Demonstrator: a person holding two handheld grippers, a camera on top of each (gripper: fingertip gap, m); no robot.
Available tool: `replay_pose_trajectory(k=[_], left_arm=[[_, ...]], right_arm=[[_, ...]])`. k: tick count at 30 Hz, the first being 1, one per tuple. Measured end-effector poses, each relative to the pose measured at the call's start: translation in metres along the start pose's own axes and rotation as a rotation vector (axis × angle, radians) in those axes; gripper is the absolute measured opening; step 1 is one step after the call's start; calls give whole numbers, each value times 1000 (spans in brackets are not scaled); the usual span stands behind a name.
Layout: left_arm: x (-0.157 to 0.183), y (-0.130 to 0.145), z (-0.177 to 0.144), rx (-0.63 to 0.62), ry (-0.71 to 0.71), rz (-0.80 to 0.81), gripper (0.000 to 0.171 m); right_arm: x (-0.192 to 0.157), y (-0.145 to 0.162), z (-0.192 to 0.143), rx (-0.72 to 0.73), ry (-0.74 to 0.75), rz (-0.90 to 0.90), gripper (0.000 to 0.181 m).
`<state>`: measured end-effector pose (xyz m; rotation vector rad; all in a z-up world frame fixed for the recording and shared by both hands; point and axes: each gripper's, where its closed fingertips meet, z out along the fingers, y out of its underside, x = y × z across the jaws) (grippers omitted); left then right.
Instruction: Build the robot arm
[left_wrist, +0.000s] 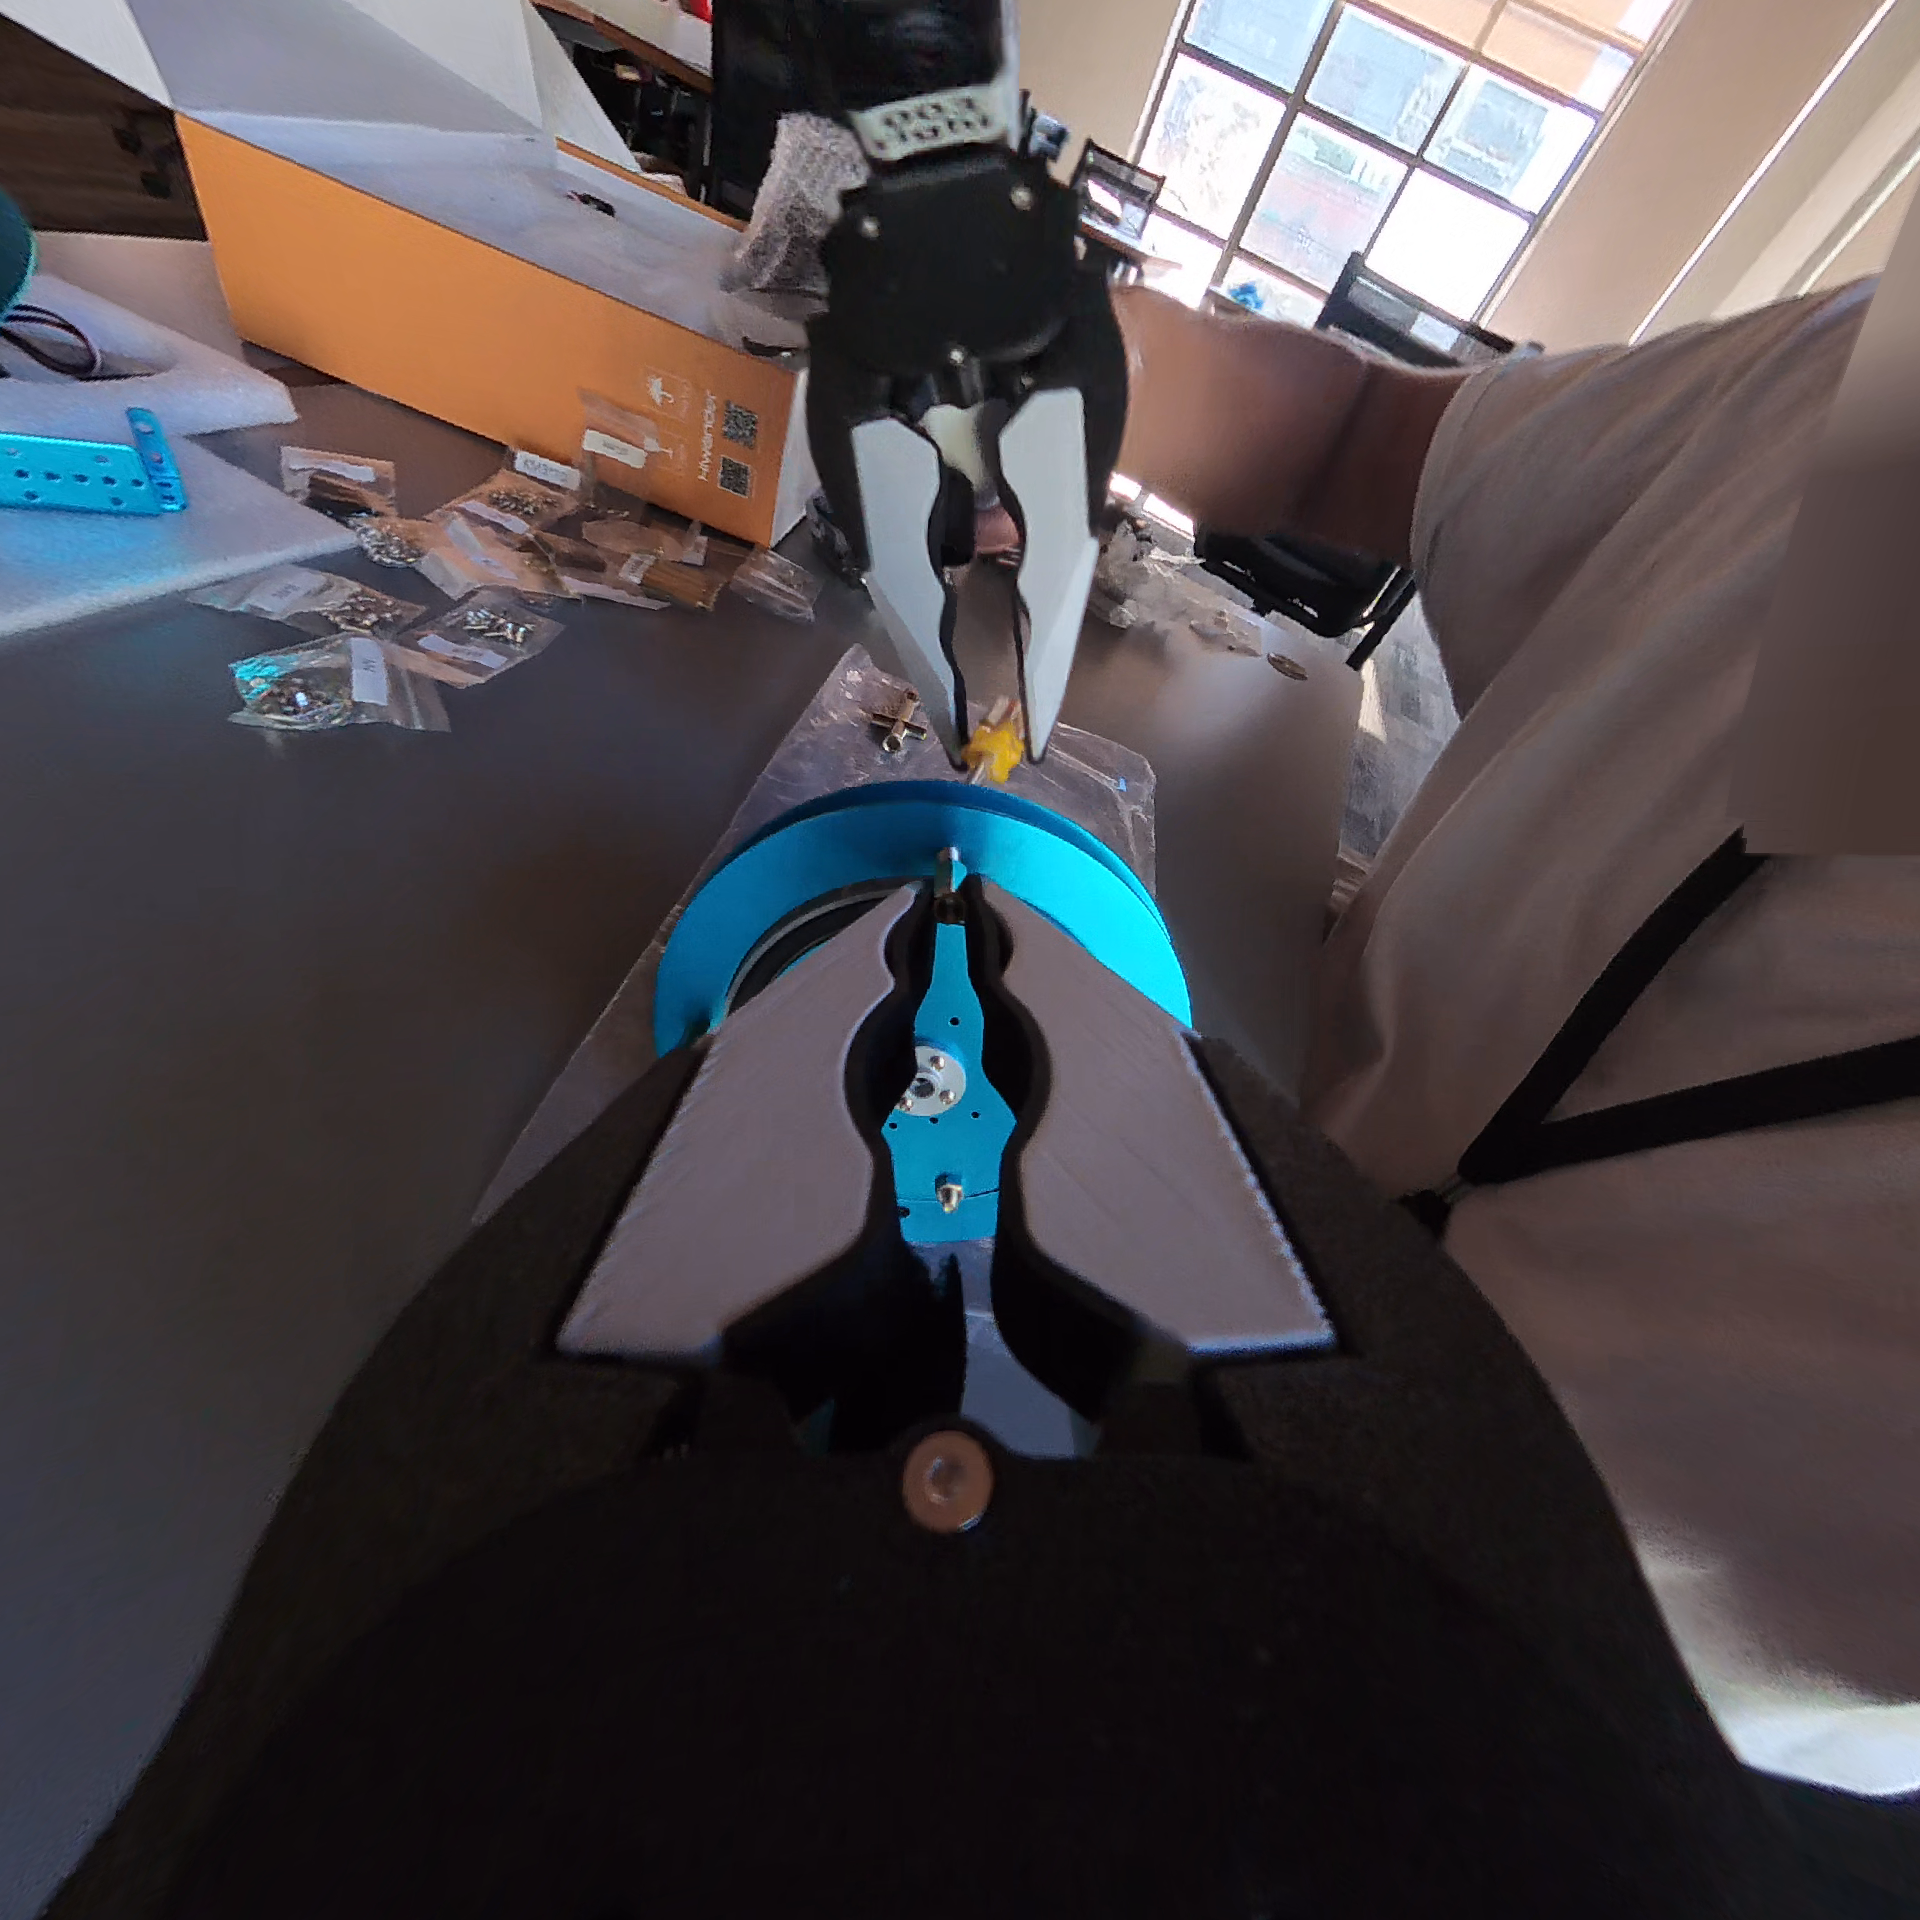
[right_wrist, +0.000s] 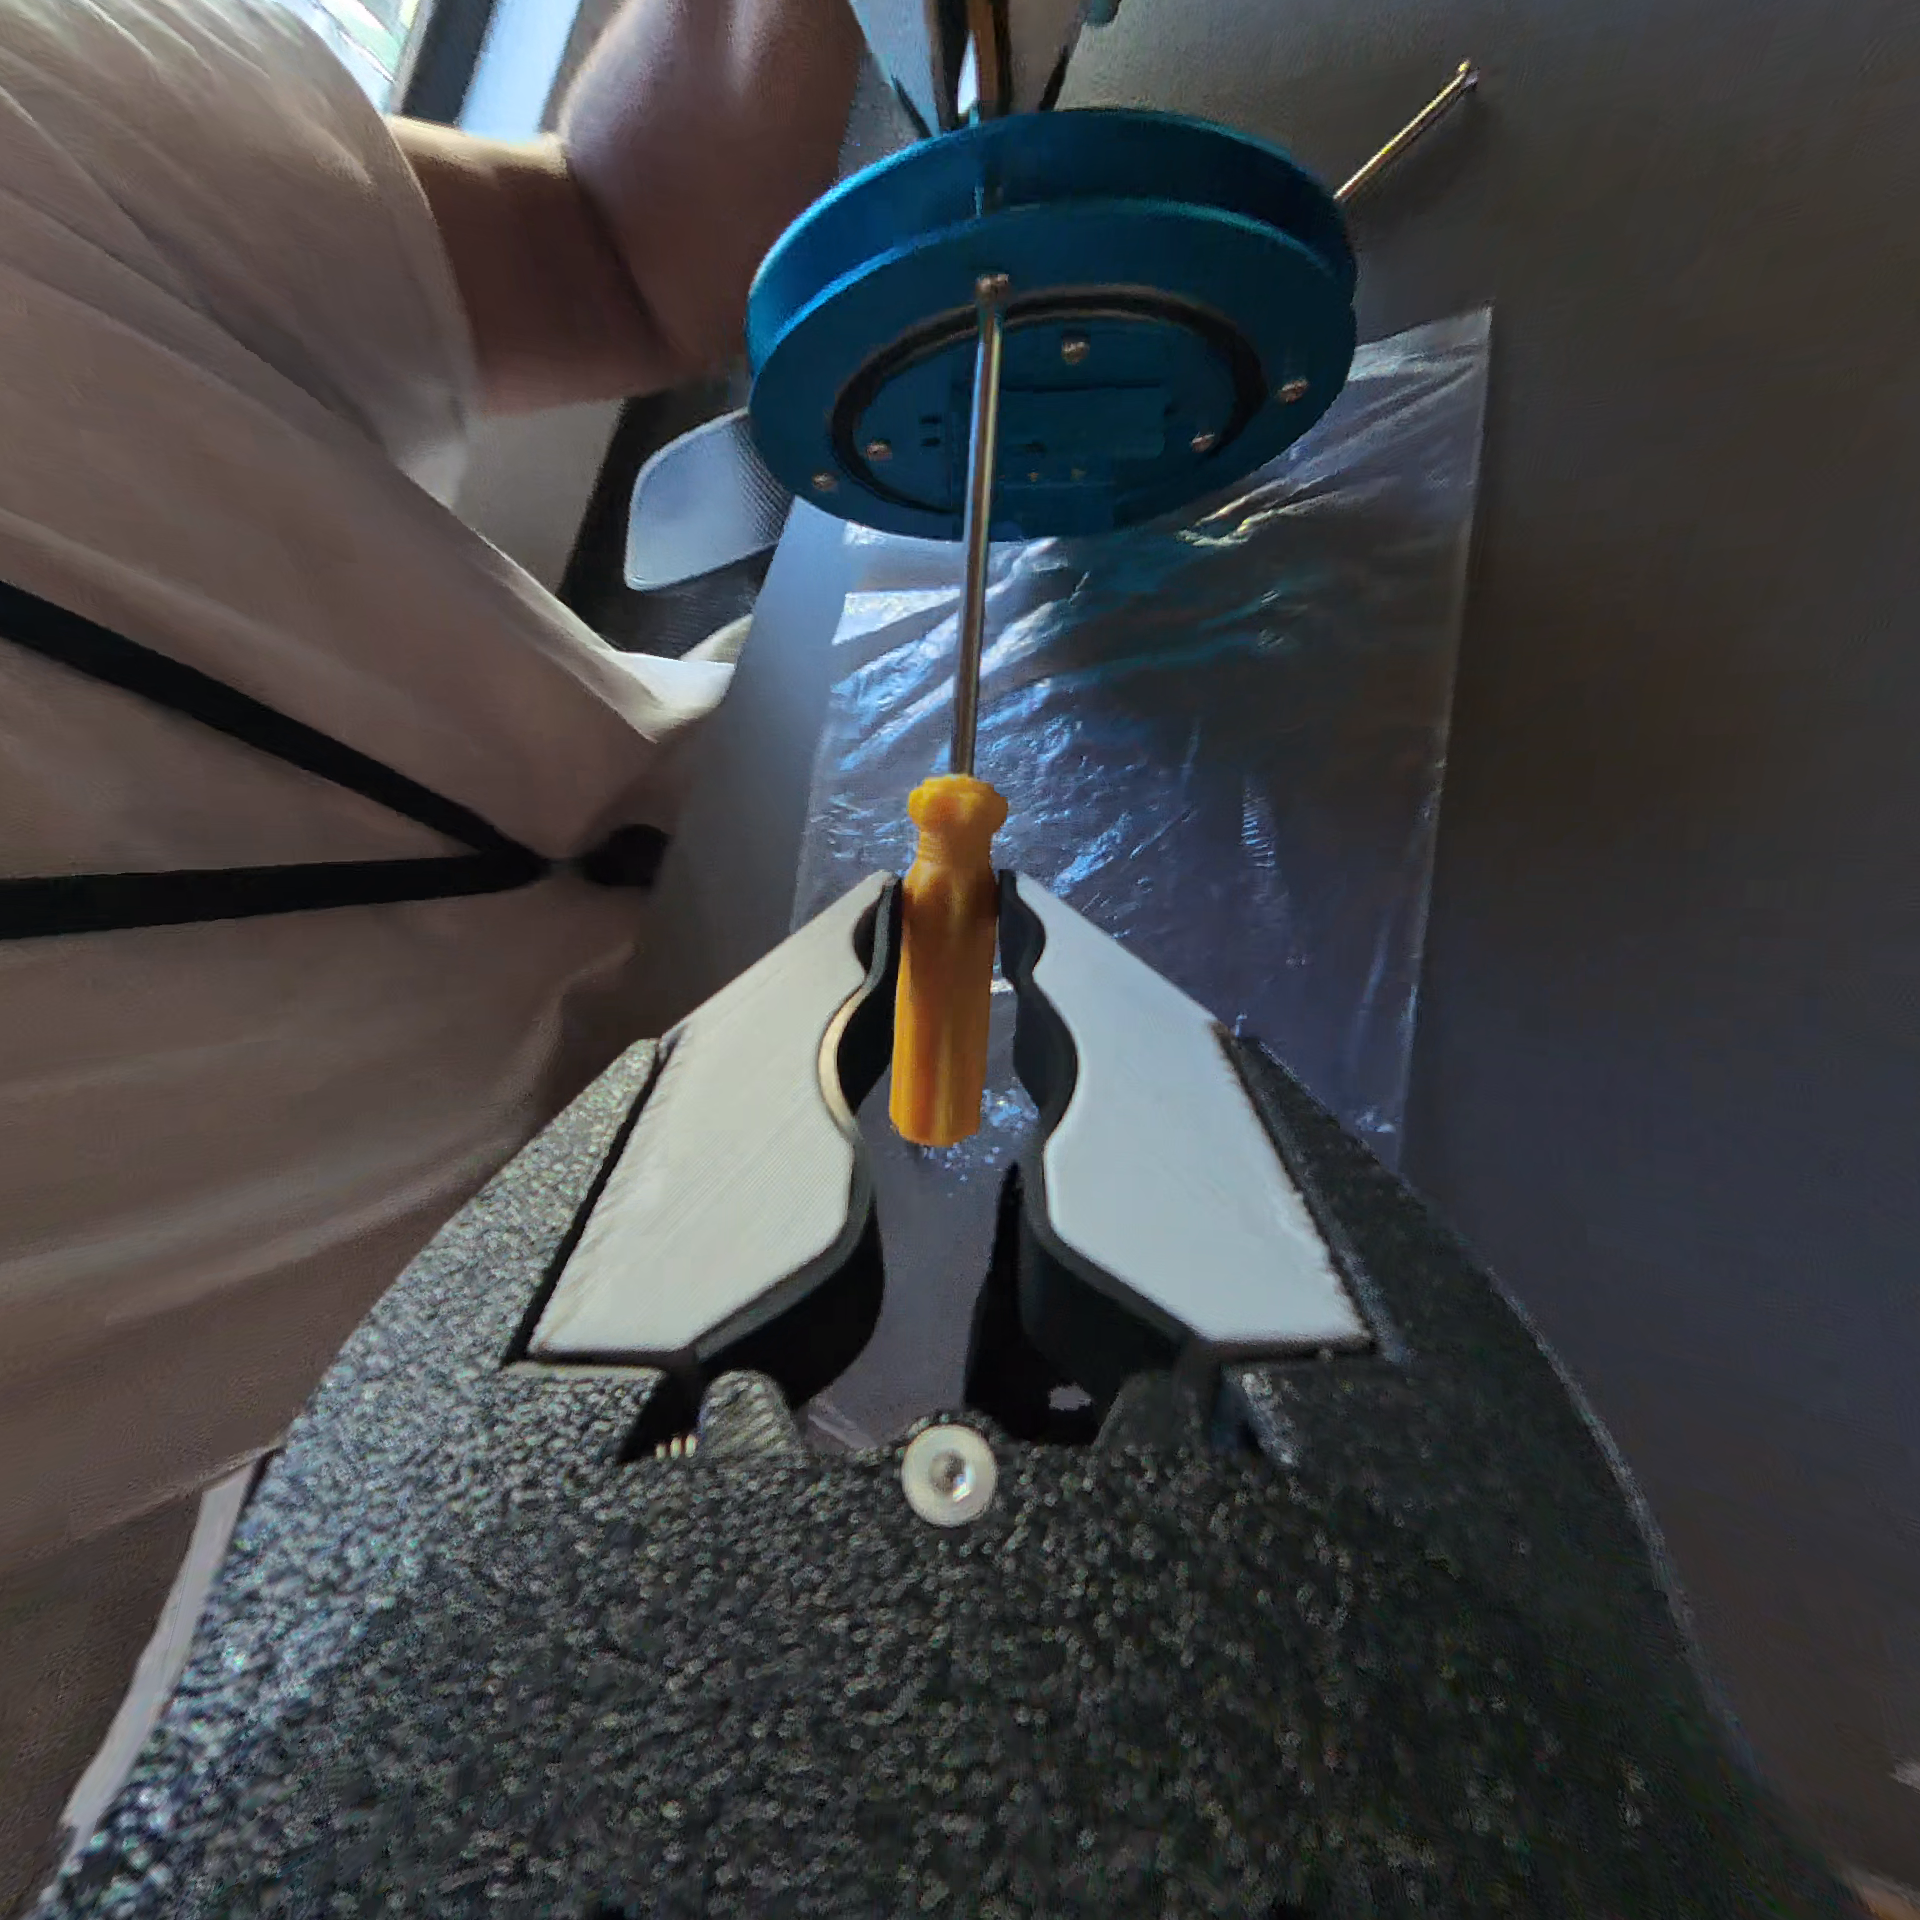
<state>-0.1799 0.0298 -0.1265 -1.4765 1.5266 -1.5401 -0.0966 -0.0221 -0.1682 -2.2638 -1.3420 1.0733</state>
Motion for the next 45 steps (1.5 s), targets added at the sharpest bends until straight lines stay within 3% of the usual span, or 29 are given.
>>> replay_pose_trajectory(k=[5,12,21,30,33,36,40,45], left_arm=[[5,1,5,-21,14,-12,4],[9,2,19,-184,-4,3,4],[10,2,25,-260,-47,-8,4],[9,3,28,-262,-65,-22,4],[11,3,30,-272,-70,-17,4],[10,3,27,-271,-84,18,4],[20,7,28,-290,-45,138,3],[30,2,27,-253,68,284,3]], right_arm=[[7,10,17,-39,34,-25,17],[18,23,26,-42,98,-100,18],[16,24,27,56,72,-71,19],[5,-13,27,209,164,-167,20],[7,-26,30,236,233,-233,3],[10,-30,29,226,311,-255,2],[-9,-23,35,146,35,-122,2],[-42,-21,29,72,-590,240,3]])
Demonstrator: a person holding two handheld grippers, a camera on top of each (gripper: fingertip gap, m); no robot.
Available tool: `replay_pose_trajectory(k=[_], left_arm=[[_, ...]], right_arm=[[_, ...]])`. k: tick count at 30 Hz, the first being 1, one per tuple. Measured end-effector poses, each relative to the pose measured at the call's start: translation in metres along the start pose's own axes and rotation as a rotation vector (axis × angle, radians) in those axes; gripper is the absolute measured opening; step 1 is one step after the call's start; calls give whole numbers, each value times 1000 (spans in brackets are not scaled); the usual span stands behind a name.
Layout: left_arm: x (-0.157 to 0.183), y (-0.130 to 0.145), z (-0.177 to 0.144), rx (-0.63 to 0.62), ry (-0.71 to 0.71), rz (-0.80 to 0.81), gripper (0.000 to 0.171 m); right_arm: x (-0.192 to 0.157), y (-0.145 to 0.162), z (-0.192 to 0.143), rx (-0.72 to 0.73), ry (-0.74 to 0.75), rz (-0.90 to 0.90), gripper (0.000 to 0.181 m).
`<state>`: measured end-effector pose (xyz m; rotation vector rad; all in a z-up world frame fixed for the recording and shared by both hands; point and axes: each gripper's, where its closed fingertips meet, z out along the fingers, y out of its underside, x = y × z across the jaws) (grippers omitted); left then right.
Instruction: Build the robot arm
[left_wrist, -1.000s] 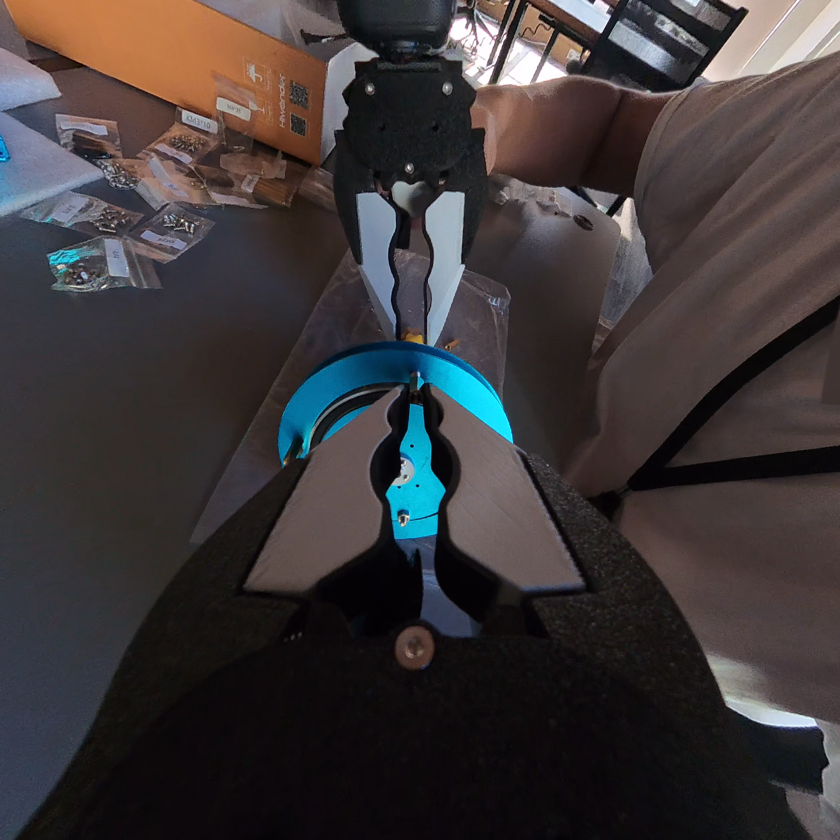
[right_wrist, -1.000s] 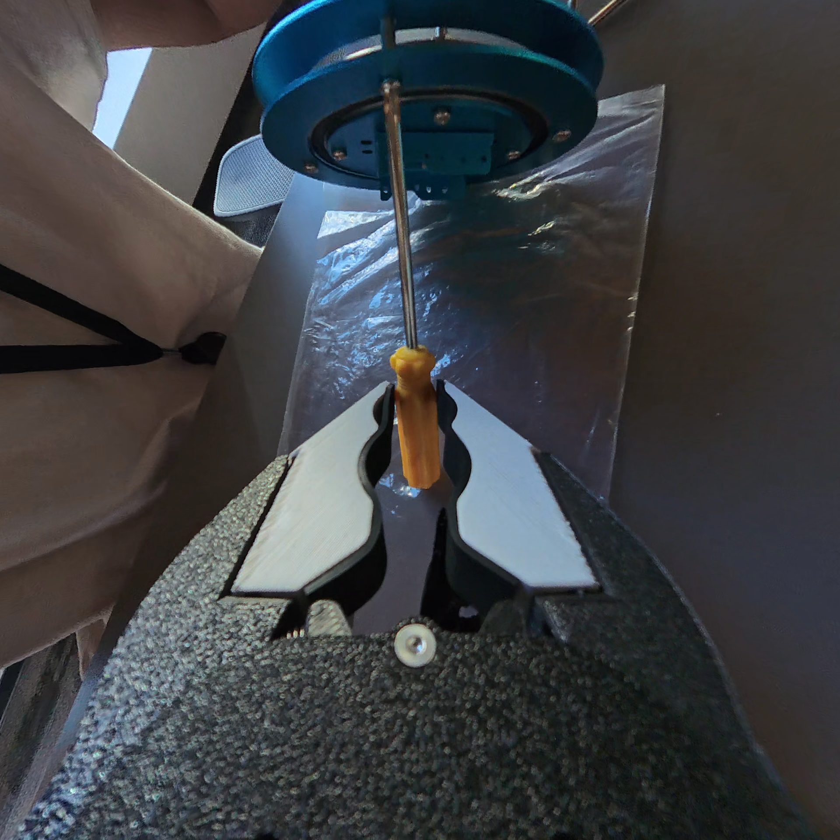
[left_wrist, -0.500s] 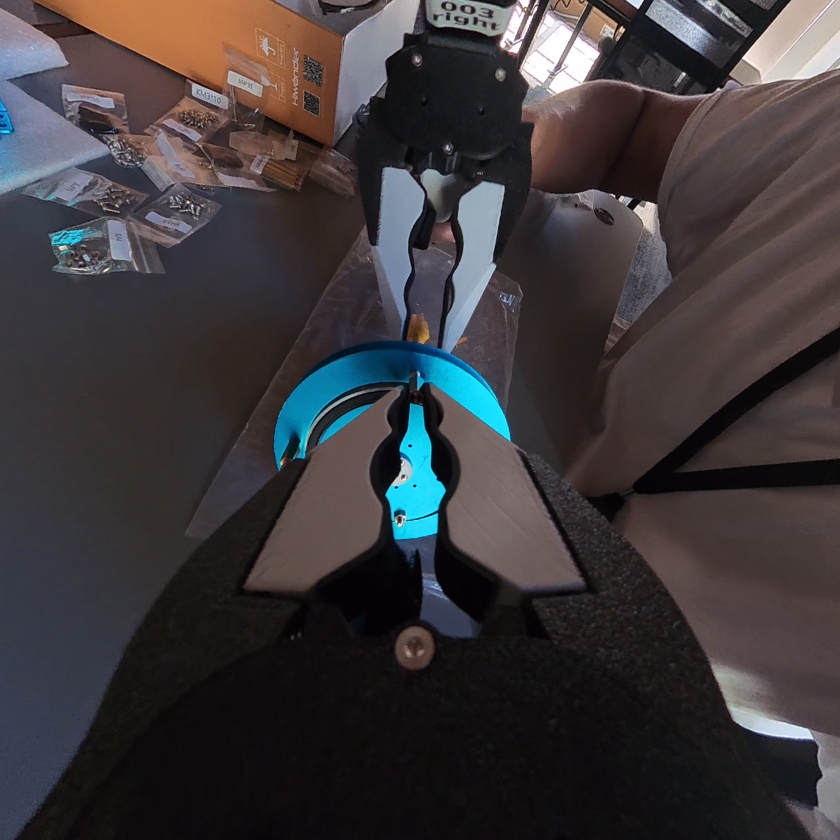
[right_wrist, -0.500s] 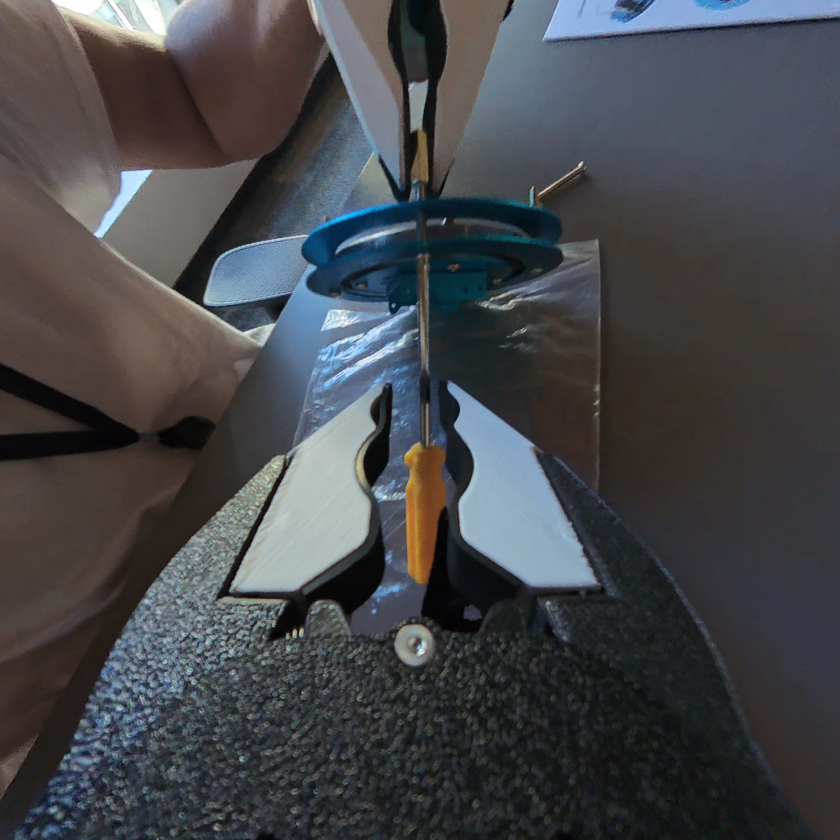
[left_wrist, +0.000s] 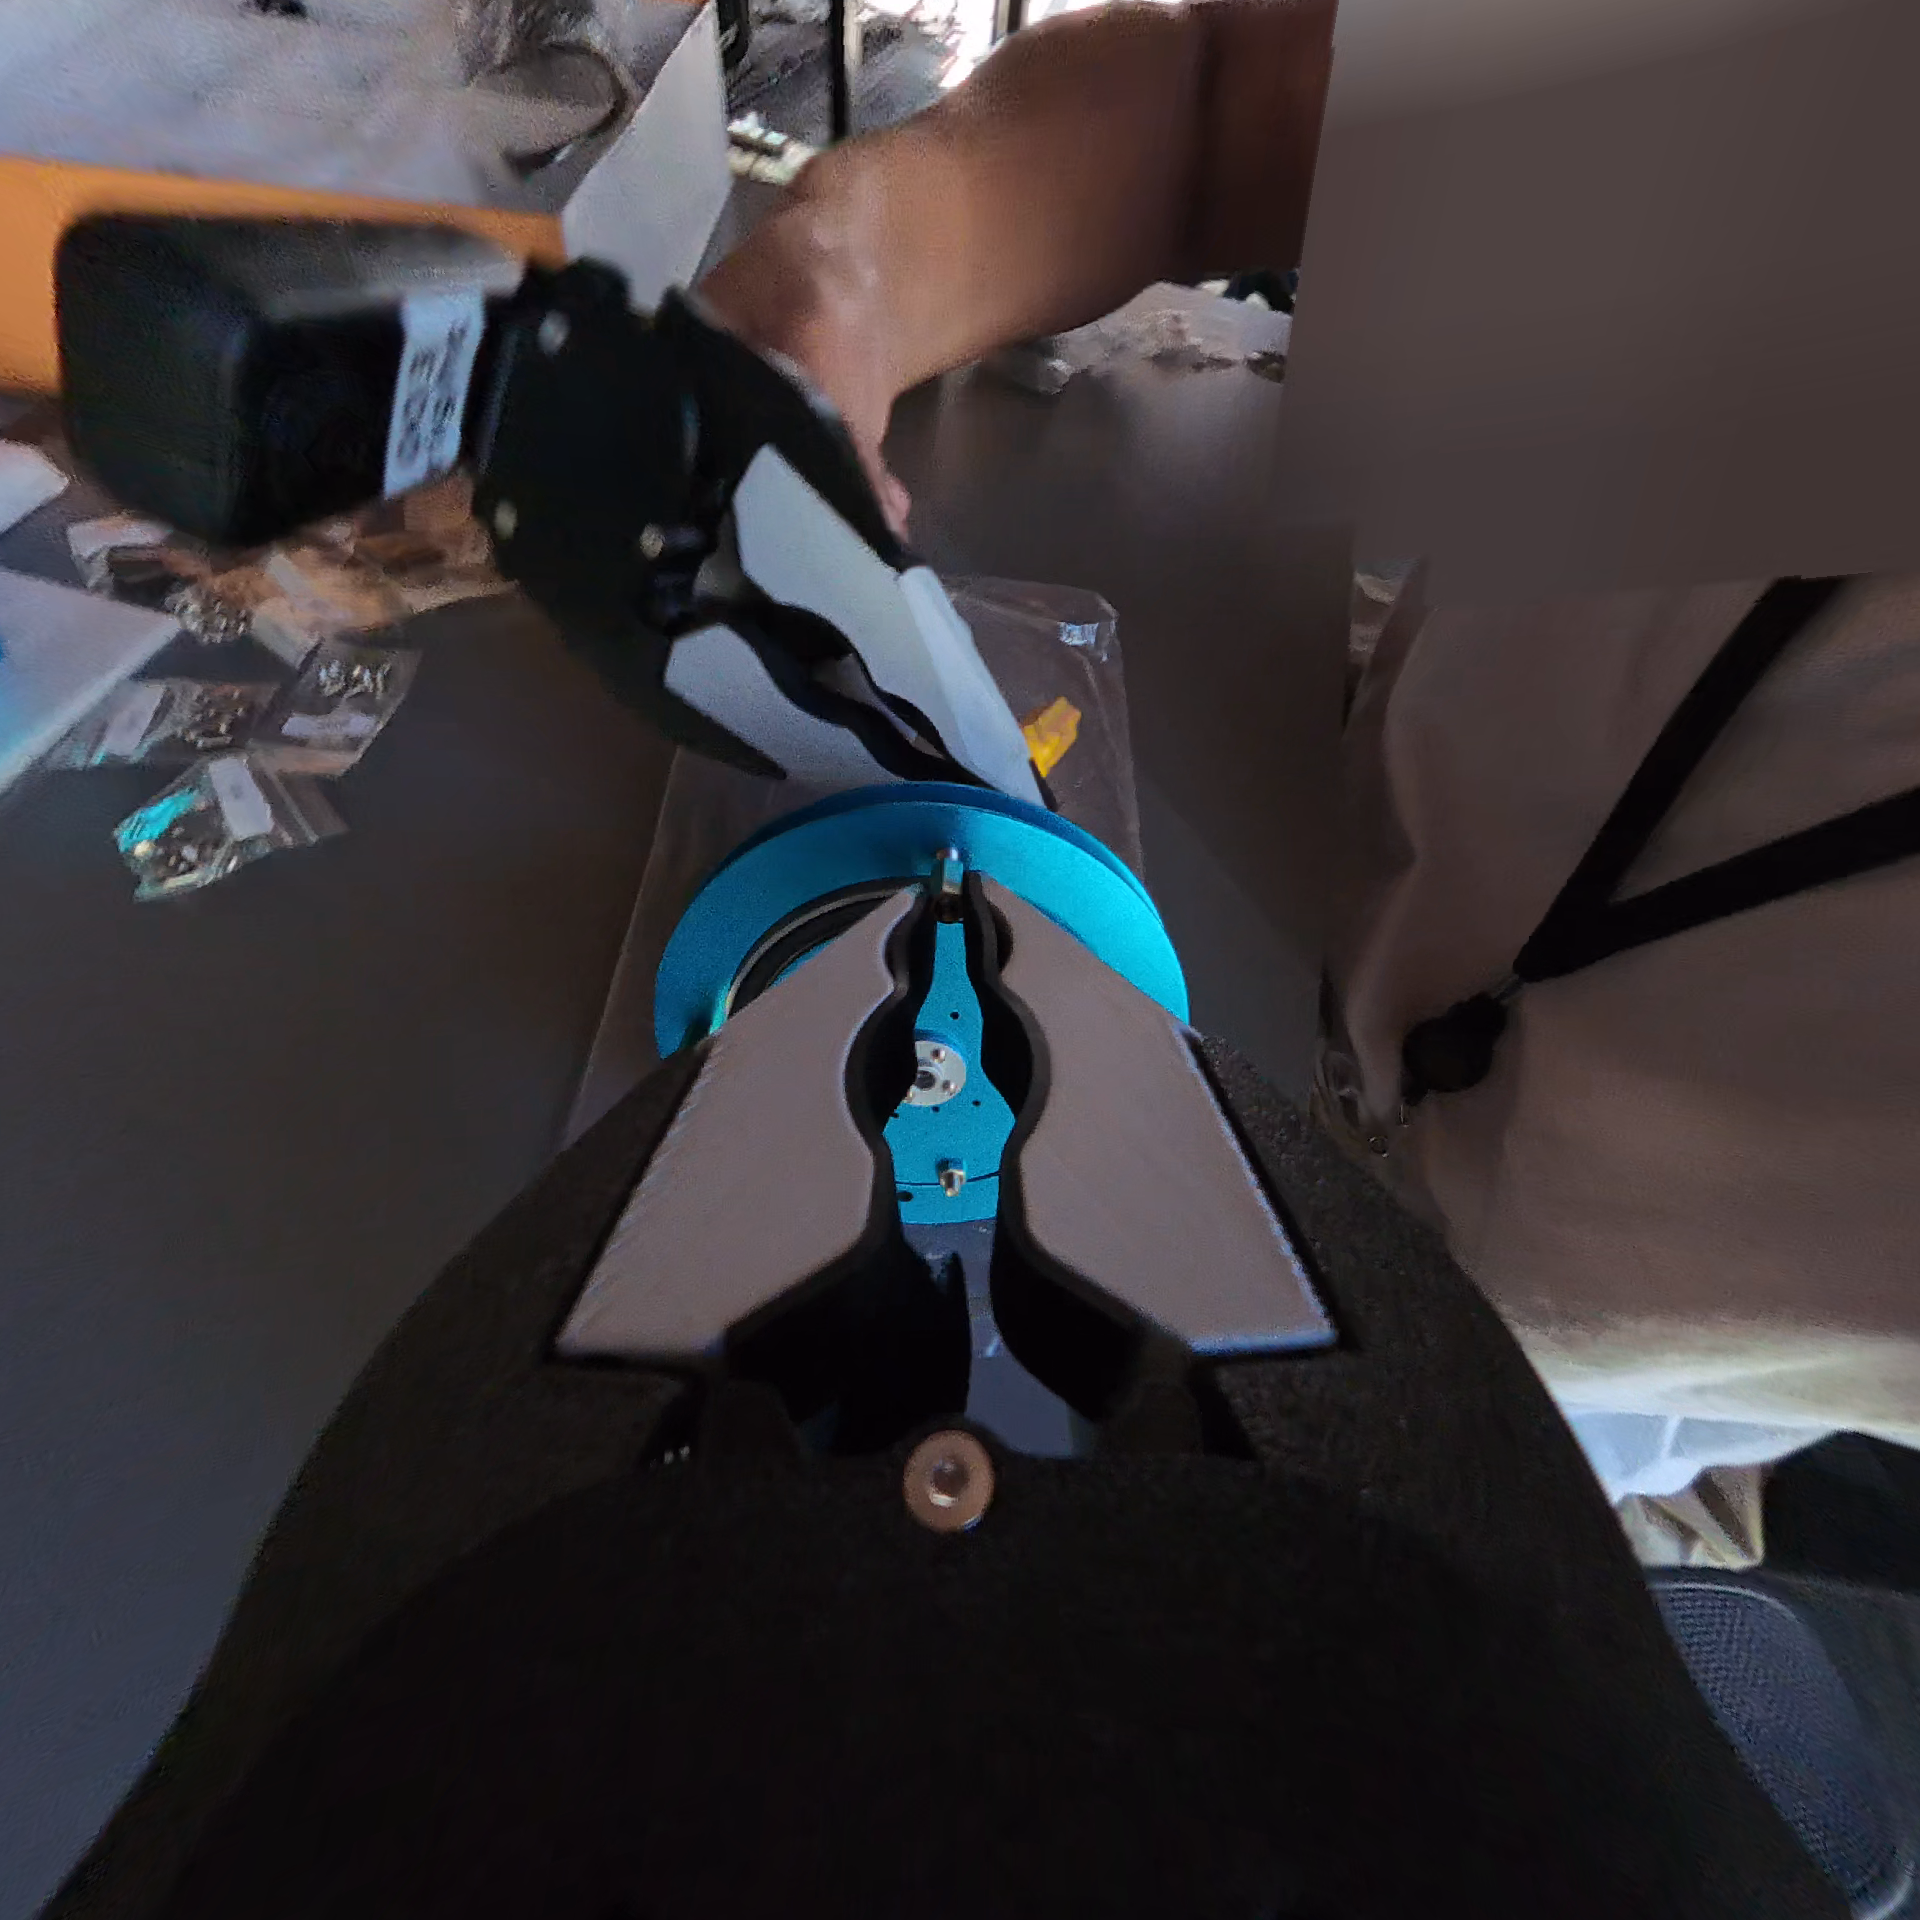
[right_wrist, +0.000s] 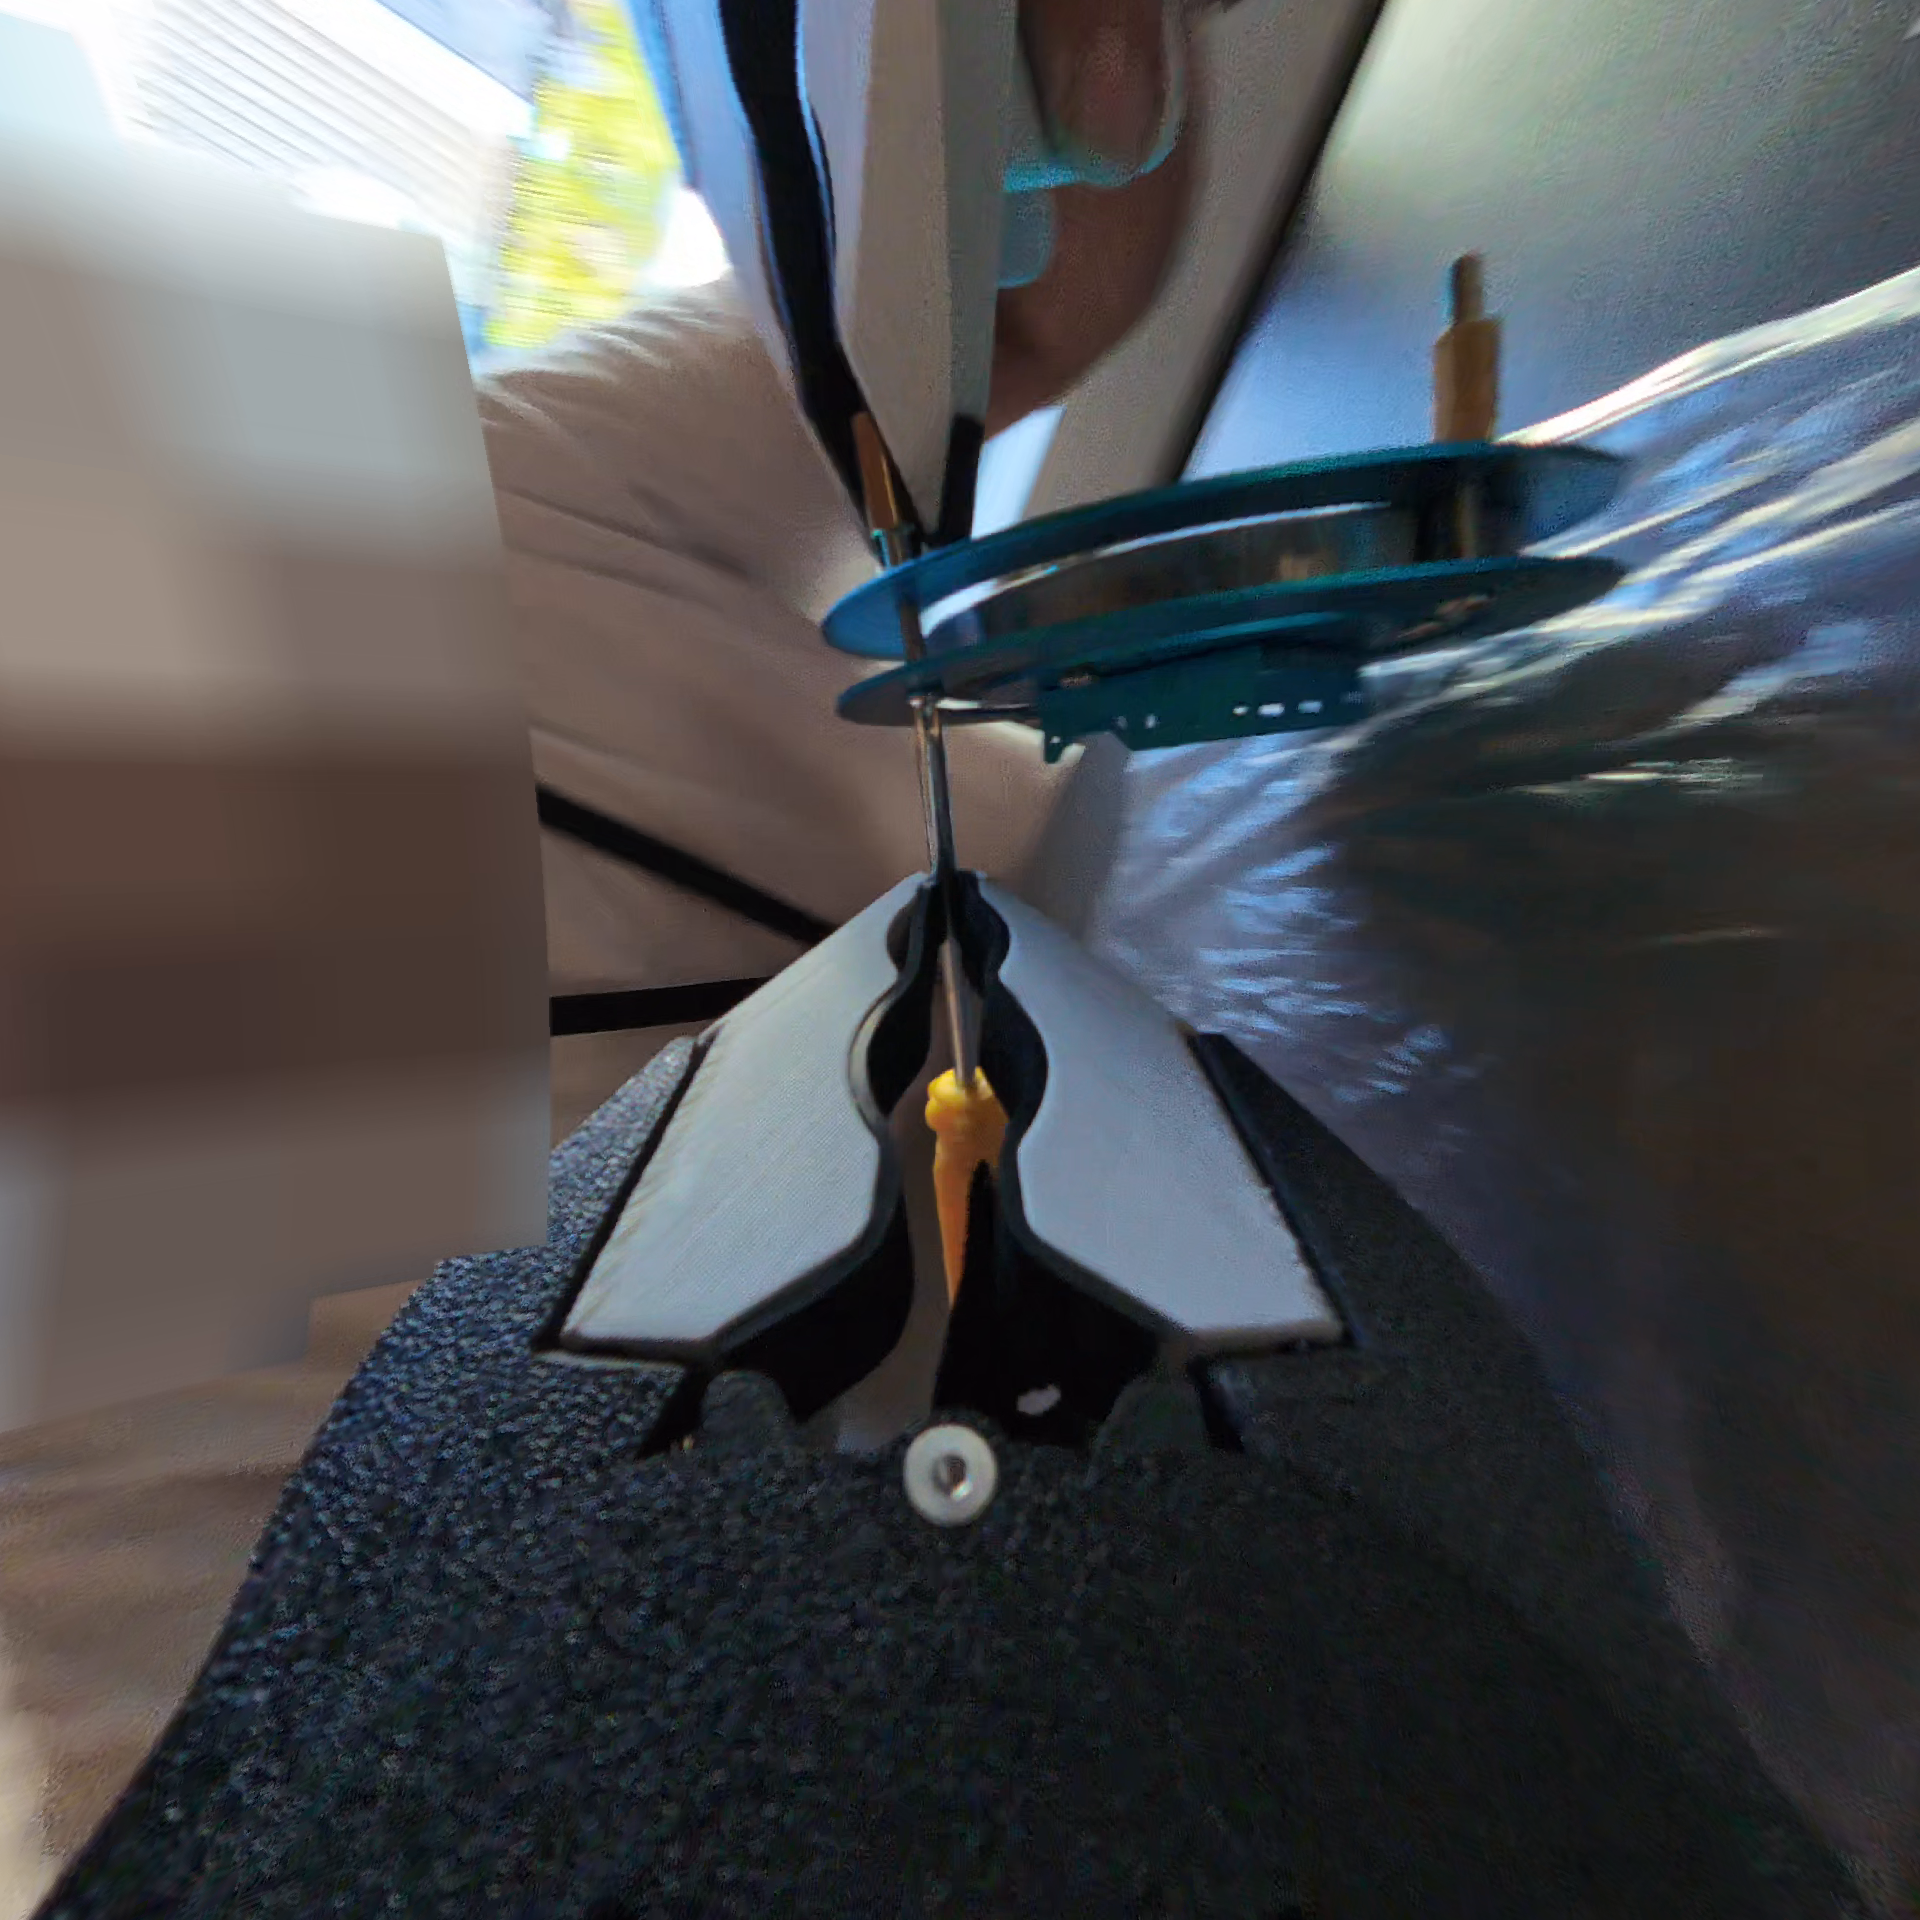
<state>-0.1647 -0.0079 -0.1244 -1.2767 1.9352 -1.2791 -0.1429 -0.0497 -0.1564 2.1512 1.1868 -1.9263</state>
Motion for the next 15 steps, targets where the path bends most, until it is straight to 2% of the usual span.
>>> replay_pose_trajectory(k=[3,5,7,9,12,15], left_arm=[[19,-13,-8,119,92,214,3],[30,-22,-14,183,151,260,3],[30,-28,-16,222,154,276,3],[21,-26,-17,216,119,248,4],[7,-20,-15,219,61,128,3],[-6,-19,-14,237,-7,-13,4]], right_arm=[[-30,0,11,-39,-267,107,2],[-50,-1,20,-76,-362,87,2],[-54,-4,19,-90,-364,40,2],[-40,-8,14,-82,-225,-23,2],[-6,-15,0,-55,130,-185,3],[12,-27,-16,-16,423,-335,5]])
